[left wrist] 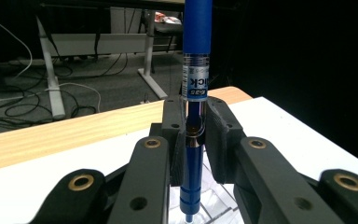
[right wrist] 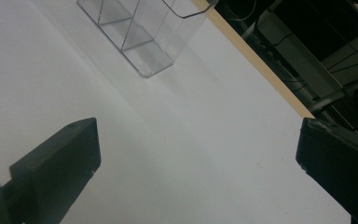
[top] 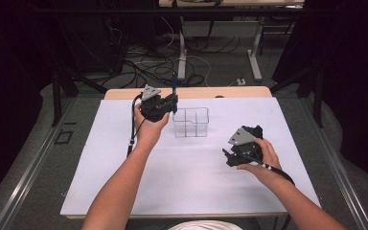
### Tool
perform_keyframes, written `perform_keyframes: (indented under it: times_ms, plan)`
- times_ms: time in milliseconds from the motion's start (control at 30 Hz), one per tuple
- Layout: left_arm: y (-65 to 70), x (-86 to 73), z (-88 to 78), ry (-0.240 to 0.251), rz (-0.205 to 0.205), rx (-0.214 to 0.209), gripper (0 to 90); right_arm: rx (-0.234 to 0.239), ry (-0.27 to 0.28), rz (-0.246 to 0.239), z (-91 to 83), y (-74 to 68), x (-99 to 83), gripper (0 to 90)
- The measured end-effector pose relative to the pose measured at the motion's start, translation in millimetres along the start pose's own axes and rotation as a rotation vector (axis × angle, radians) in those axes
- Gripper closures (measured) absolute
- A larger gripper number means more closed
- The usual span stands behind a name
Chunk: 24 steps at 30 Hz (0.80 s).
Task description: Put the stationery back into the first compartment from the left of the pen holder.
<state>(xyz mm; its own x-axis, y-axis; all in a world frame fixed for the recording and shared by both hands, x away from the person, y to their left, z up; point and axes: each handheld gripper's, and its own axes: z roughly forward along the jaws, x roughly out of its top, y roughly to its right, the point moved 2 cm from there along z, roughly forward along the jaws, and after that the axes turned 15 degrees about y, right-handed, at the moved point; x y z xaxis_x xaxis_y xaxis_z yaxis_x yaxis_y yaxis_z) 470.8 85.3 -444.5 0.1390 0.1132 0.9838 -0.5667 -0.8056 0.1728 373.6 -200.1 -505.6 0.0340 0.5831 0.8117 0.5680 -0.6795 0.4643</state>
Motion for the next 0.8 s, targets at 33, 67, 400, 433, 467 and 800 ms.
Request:
perform_keyframes:
  times_ms: [33, 67, 400, 433, 467, 800]
  plan:
    - [-0.4, -0.8, 1.0, -0.001, 0.001, 0.002, 79.7, 0.000, 0.014, -0.003, 0.7, 0.6, -1.0, 0.0]
    - [-0.5, -1.8, 1.9, -0.003, -0.001, 0.004, 79.8, -0.003, 0.003, 0.000, 0.2, 0.6, -1.2, 0.0]
    - [0.9, -13.3, 13.2, -0.034, 0.007, 0.019, 79.7, -0.009, 0.002, 0.032, 0.4, 1.2, -3.3, 0.0]
    - [1.3, -14.8, 14.4, -0.040, 0.005, 0.020, 79.7, -0.011, 0.002, 0.032, 0.5, 1.2, -3.6, 0.0]
    - [1.3, -16.4, 15.6, -0.043, 0.008, 0.020, 79.7, -0.011, 0.003, 0.031, 0.5, 1.5, -3.7, 0.0]
    - [0.9, -32.9, 24.8, -0.100, -0.002, 0.045, 79.8, -0.011, 0.007, 0.049, 0.3, 0.7, -3.9, 0.0]
